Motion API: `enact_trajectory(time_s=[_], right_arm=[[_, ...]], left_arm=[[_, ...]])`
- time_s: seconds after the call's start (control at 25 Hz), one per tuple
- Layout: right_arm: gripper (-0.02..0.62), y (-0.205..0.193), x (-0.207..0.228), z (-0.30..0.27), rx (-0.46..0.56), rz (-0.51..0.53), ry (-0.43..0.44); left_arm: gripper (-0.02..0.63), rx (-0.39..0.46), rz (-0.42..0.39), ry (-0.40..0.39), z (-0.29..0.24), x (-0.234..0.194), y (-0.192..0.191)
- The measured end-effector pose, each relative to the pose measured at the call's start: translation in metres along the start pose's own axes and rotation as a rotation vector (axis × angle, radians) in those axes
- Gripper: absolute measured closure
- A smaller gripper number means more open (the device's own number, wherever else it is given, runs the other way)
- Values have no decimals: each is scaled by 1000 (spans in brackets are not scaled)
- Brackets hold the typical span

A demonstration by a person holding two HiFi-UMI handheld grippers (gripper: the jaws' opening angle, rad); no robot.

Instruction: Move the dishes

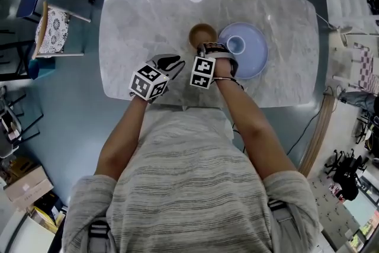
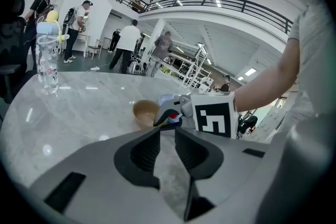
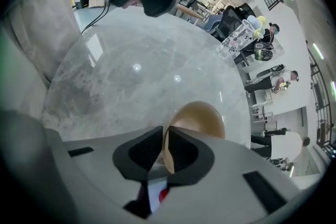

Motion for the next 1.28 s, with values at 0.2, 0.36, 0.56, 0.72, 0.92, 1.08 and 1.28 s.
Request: enact_trajectory(time_s=[0.2,0.36,0.56,0.72,0.92,1.08,1.28], right_arm=[[566,0,1,-2,-4,4,-17],[568,-1,-1,1,-7,1,-21],[569,2,0,5,5,21,-56],[569,7,7,14,22,23,-82],[569,9,18,33,33,13,-112],[569,3,23,50,35,9,-127],[569,-15,31,79,37,-14,-152]], left_arm=[[505,-2,3,1,2,-3,-1],[505,-2,3,-6,0,-1,0],[505,-1,-1,-12,-3,0,2],[505,2,-5,-14,-4,0,5],[506,12,-15,-29,-12,4,11],[505,19,-27,-45,-22,14,18],[505,34,-34,-57,-37,30,28]])
Point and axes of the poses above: the fingertips, and each gripper's own axes: z backward along the fingers, x to its right, y out of its top, the point moved 9 cm from there along z, backward along the fingers, and after that the axes turned 10 degrees about x, right-handed, at the moved point
